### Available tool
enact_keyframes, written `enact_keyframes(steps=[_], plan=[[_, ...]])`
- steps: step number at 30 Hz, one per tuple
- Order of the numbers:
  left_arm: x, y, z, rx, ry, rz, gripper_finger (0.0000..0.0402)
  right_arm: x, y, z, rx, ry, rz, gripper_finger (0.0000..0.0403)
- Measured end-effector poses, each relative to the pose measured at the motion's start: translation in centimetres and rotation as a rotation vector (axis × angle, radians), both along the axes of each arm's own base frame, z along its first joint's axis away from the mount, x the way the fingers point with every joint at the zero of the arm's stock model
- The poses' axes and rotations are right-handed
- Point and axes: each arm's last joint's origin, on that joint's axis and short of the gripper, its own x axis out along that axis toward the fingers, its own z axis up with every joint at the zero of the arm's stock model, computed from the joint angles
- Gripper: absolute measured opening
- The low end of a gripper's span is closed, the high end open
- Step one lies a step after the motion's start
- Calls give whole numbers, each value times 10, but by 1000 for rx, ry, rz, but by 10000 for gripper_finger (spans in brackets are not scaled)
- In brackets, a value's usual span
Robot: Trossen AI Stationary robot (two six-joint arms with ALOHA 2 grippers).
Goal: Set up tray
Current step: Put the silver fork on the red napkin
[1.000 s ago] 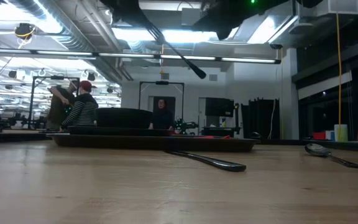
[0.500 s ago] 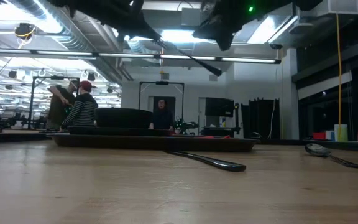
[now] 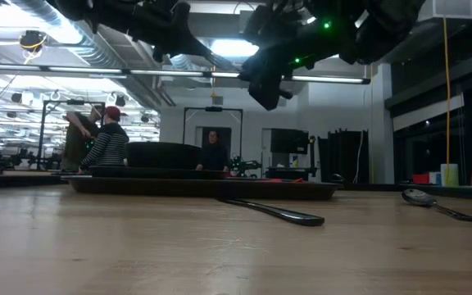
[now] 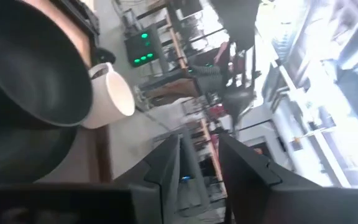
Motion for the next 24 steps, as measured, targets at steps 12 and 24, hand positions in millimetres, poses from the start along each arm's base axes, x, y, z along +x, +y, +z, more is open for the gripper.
enact_keyframes(steps=[12, 24], plan=[[-2, 6, 1, -7, -19, -14, 2, 0, -9, 10, -35, -103, -28, 117], [0, 5, 0, -25, -30, -37, 2, -2, -27, 10, -10, -134, -69, 117]])
